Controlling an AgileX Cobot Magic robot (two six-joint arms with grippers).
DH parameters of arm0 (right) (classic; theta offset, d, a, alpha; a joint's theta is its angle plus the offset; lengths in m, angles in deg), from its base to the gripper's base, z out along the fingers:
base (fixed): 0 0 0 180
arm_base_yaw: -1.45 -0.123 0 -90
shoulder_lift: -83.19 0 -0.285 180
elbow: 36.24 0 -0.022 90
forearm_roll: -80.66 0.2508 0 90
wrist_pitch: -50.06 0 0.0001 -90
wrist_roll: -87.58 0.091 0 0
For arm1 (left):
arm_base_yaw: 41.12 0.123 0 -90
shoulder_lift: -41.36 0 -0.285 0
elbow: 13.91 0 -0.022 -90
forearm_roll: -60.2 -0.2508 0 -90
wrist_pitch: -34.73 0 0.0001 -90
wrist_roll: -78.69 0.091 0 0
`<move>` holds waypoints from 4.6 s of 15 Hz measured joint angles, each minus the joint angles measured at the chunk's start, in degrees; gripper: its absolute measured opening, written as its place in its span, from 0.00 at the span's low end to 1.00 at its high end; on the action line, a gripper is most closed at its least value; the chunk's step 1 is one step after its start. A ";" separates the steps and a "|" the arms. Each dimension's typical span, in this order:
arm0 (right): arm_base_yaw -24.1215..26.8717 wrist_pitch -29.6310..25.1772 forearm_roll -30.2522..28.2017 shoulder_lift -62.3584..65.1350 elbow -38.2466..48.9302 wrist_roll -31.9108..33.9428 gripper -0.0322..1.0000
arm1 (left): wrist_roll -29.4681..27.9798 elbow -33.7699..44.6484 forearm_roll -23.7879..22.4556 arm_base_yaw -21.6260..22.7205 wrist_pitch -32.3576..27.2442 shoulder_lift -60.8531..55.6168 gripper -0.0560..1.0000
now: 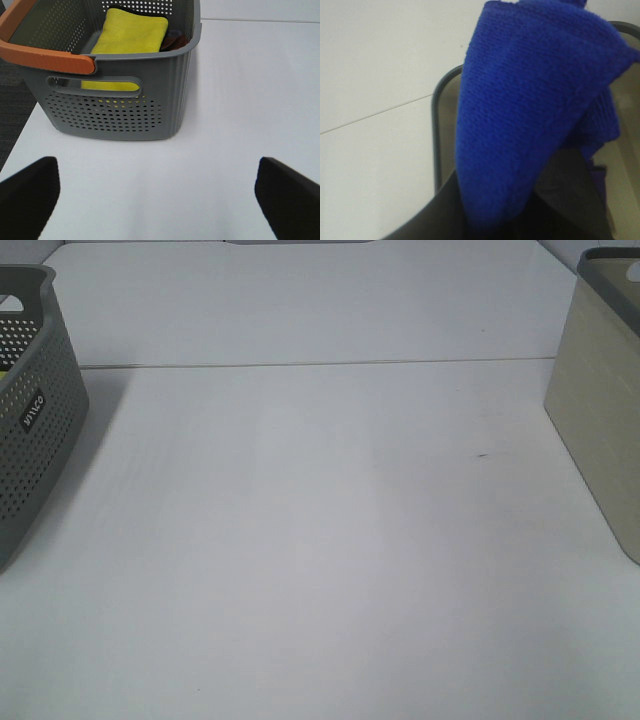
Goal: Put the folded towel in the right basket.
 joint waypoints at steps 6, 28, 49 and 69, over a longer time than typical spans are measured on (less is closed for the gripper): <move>2.92 -0.34 -9.40 0.00 14.38 0.63 0.16 | 0.00 0.00 0.00 0.00 0.00 0.00 0.99; -21.08 4.07 -17.07 48.19 57.07 7.73 0.98 | 0.06 0.00 0.00 0.00 0.00 0.00 0.99; -21.08 9.45 -20.11 109.03 94.48 5.16 0.98 | 0.92 0.00 0.29 0.00 0.00 0.00 0.99; -21.08 9.45 -20.11 109.03 94.48 5.16 0.98 | 0.92 0.00 0.40 0.00 0.00 0.00 0.99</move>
